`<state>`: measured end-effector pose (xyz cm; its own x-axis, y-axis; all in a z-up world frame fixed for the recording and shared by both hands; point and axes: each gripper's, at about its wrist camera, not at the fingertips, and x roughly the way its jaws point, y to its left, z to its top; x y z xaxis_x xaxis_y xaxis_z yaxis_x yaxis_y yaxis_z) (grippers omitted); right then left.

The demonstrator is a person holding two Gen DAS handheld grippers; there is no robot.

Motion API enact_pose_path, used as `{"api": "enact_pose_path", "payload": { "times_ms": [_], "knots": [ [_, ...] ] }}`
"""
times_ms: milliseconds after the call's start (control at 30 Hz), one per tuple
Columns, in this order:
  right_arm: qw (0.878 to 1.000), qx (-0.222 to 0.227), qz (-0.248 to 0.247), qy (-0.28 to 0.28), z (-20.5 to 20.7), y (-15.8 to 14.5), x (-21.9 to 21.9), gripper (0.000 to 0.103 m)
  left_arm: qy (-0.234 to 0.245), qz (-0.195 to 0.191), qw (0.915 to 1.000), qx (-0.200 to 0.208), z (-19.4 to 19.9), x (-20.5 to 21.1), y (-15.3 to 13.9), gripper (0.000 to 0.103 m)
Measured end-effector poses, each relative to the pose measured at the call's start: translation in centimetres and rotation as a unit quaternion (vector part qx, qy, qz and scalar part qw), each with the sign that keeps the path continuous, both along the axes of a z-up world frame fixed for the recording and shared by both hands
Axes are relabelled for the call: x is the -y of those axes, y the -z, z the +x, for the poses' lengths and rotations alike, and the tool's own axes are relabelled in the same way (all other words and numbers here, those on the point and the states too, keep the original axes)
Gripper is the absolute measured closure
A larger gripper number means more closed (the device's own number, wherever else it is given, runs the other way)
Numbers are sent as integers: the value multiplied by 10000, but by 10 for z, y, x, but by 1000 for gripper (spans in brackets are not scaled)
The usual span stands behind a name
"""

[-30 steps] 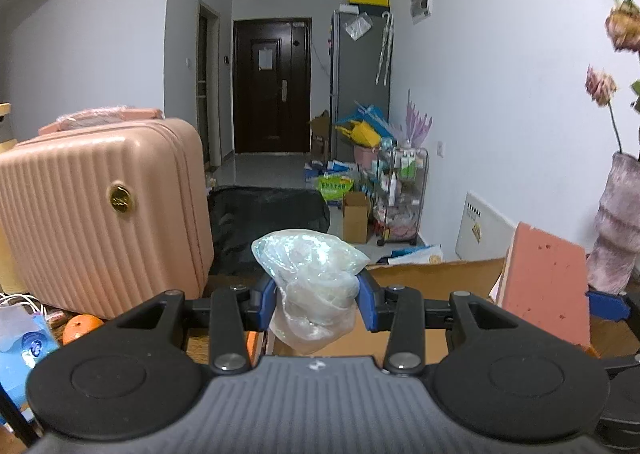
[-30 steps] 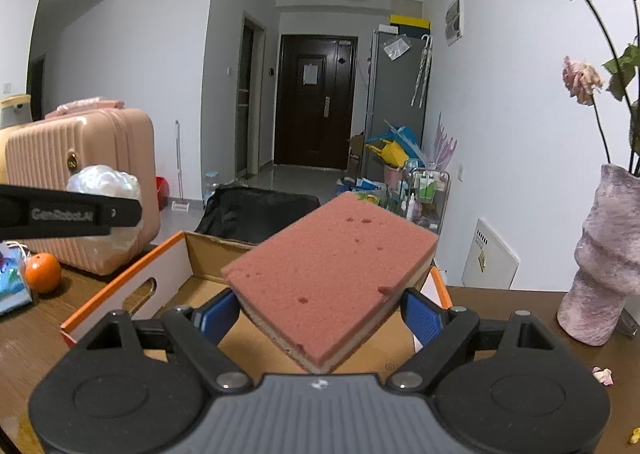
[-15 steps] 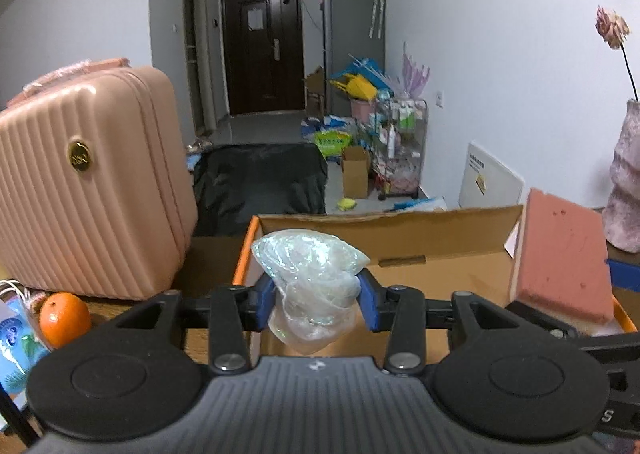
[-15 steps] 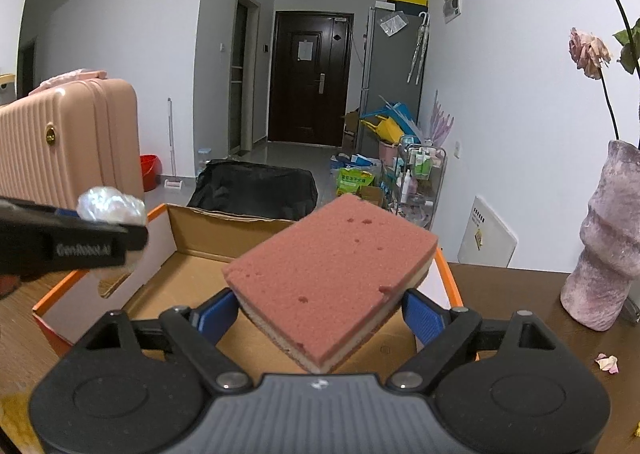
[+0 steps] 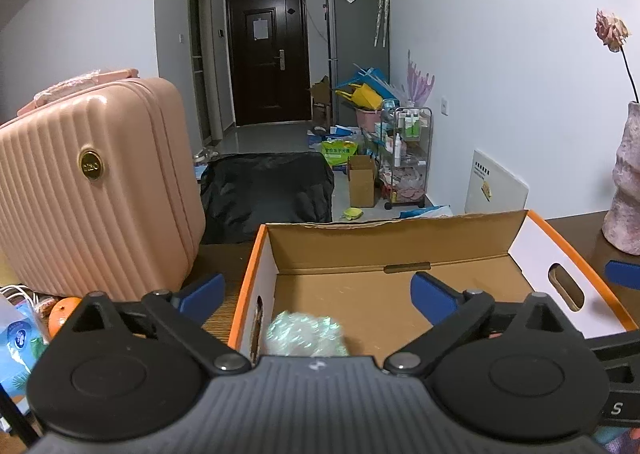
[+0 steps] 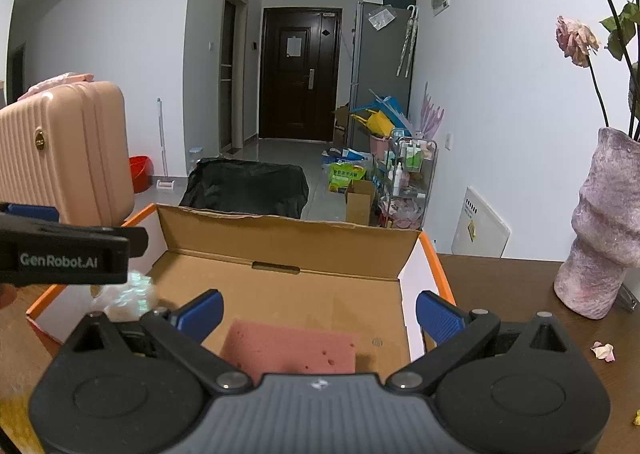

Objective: Organize soft objects
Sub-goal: 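Open the right gripper to drop the pink sponge into the box, then move both open grippers back to the pile of soft items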

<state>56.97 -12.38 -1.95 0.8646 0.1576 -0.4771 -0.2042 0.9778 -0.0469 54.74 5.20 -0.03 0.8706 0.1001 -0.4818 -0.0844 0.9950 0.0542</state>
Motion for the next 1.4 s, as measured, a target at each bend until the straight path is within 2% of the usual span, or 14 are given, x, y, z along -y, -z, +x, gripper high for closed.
{"api": "enact_pose_path", "payload": {
  "times_ms": [400, 600, 1100, 1400],
  "knots": [
    [10000, 45, 22, -62, -15, -6, 2, 0, -5, -241, 9997, 55, -13, -9, -14, 0],
    [9999, 112, 39, -83, -29, -11, 7, 0, 57, -202, 9997, 119, -28, -7, -19, 0],
    [9996, 208, 65, -164, -87, -12, 17, 0, 162, -176, 9995, 192, -79, 0, -25, 0],
    [9995, 254, 82, -189, -127, -5, 24, 0, 177, -139, 9996, 182, -118, 5, -19, 0]
  ]
}}
